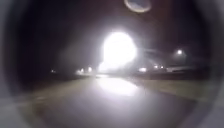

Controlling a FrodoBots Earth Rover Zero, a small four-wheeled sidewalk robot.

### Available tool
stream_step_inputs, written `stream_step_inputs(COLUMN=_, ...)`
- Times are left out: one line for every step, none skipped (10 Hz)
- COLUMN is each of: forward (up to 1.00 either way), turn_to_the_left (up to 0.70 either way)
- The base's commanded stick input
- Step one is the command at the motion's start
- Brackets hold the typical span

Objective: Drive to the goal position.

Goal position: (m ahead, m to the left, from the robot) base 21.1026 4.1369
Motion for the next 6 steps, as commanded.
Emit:
stream_step_inputs(forward=1.00, turn_to_the_left=0.03)
stream_step_inputs(forward=1.00, turn_to_the_left=0.03)
stream_step_inputs(forward=1.00, turn_to_the_left=0.03)
stream_step_inputs(forward=1.00, turn_to_the_left=0.03)
stream_step_inputs(forward=1.00, turn_to_the_left=0.03)
stream_step_inputs(forward=1.00, turn_to_the_left=0.03)
